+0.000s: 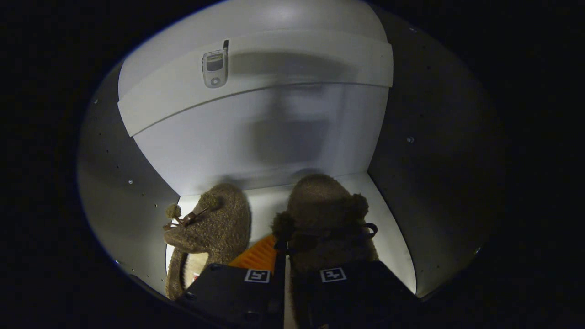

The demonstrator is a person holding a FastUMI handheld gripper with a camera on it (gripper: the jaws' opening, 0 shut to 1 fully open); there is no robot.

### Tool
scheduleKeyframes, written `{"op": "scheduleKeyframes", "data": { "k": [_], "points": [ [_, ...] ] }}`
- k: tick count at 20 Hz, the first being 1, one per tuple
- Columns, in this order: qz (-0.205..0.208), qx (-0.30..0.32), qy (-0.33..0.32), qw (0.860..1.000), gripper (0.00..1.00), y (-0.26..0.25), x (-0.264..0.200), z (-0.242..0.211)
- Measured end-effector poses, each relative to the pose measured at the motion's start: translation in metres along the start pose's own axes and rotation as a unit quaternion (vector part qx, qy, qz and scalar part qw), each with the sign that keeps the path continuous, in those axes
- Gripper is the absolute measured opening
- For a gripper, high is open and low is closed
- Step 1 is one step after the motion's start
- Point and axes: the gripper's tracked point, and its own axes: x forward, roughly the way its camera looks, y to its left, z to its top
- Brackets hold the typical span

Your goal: Open the shoe cabinet door, grab the shoes and put them into the shoe cabinet, then close the shoe cabinet door.

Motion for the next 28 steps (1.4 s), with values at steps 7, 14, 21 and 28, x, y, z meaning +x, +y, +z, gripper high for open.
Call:
{"op": "scheduleKeyframes", "data": {
  "k": [7, 14, 21, 28],
  "points": [
    [0.008, -0.003, -0.038, 0.999, 1.0, 0.004, -0.052, -0.001],
    [0.022, -0.009, -0.097, 0.995, 1.0, 0.011, -0.142, -0.011],
    [0.083, -0.037, -0.224, 0.97, 0.99, 0.036, -0.289, -0.029],
    [0.121, -0.039, -0.322, 0.938, 0.99, 0.028, -0.406, -0.061]
  ]
}}
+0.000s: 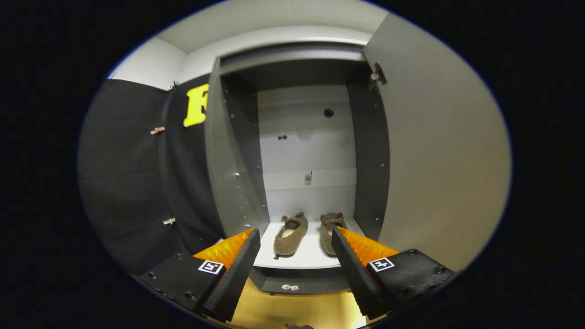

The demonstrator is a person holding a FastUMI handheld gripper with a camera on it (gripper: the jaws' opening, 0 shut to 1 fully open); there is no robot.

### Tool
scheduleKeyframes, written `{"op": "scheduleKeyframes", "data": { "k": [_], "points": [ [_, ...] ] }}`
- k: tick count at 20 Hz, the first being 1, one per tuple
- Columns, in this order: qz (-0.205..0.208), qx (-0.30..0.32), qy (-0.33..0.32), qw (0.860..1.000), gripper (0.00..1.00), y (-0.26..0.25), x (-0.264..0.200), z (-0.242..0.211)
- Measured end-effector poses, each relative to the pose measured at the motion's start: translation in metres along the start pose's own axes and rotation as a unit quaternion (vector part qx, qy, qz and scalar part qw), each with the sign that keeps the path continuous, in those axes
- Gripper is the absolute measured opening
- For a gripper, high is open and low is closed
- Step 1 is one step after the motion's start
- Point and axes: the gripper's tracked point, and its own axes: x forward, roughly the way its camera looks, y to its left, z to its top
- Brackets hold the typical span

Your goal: Open the shoe cabinet door, grab the shoes and put them into the shoe cabinet, then close the shoe cabinet door.

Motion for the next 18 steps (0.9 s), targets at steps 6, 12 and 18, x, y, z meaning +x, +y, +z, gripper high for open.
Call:
{"op": "scheduleKeyframes", "data": {
  "k": [6, 12, 18],
  "points": [
    [-0.016, -0.006, -0.012, 1.0, 0.99, -0.008, -0.082, 0.012],
    [-0.042, 0.0, -0.018, 0.999, 0.99, -0.067, -0.164, 0.03],
    [-0.081, -0.027, -0.028, 0.996, 0.98, -0.131, -0.241, 0.042]
  ]
}}
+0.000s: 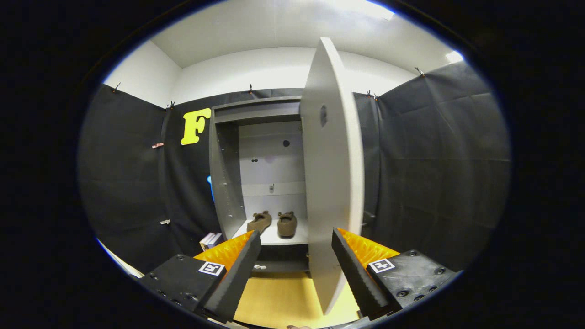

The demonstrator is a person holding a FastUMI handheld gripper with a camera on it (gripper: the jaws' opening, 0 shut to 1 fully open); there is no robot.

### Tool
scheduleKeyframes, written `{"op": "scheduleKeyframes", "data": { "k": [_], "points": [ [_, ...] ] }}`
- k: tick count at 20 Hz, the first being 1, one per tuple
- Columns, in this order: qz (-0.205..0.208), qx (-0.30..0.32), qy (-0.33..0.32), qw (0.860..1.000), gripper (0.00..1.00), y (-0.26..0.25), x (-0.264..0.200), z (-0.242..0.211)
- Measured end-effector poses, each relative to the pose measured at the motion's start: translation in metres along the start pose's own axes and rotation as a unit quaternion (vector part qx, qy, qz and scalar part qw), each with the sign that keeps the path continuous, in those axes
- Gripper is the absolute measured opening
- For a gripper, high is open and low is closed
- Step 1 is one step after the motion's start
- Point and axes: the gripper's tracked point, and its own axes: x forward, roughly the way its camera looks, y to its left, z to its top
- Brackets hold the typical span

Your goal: Open the shoe cabinet door, grab the shoes and put them into the shoe cabinet, then close the shoe cabinet door.

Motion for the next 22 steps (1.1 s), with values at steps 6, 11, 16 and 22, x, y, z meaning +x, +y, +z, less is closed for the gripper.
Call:
{"op": "scheduleKeyframes", "data": {
  "k": [6, 11, 16, 22],
  "points": [
    [-0.052, -0.004, -0.012, 0.999, 0.98, -0.082, -0.016, 0.001],
    [-0.077, -0.003, 0.009, 0.997, 0.98, -0.139, 0.016, -0.018],
    [-0.053, 0.004, 0.037, 0.998, 0.99, -0.153, 0.067, -0.038],
    [-0.024, 0.015, 0.046, 0.999, 0.99, -0.152, 0.087, -0.047]
  ]
}}
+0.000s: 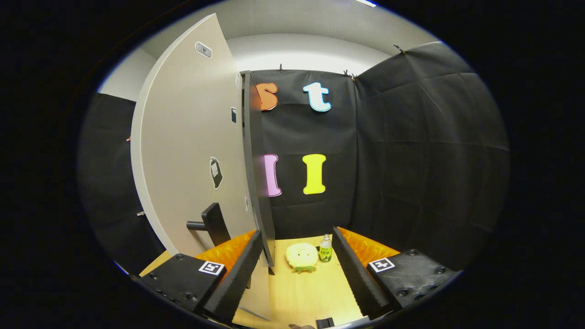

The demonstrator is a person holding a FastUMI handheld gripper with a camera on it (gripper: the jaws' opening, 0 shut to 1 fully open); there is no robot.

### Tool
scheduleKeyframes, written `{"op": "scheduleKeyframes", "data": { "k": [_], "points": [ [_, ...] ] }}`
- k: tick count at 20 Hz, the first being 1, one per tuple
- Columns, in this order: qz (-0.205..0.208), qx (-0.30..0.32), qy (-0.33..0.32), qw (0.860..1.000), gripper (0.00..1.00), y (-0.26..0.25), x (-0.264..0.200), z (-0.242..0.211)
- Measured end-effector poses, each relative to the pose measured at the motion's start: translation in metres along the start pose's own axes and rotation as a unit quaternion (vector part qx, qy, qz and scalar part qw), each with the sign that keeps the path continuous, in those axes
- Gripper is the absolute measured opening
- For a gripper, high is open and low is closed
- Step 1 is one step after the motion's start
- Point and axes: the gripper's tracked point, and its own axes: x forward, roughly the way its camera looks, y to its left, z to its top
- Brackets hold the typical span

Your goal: Open the shoe cabinet door, grab the shoes and put them into the shoe cabinet, then close the shoe cabinet door.

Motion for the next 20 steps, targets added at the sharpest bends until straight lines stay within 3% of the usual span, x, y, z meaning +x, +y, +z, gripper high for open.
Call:
{"op": "scheduleKeyframes", "data": {
  "k": [9, 20],
  "points": [
    [-0.026, 0.001, -0.007, 1.0, 0.98, 0.036, -0.007, -0.007],
    [-0.036, -0.002, -0.016, 0.999, 0.98, 0.159, -0.007, -0.02]
  ]
}}
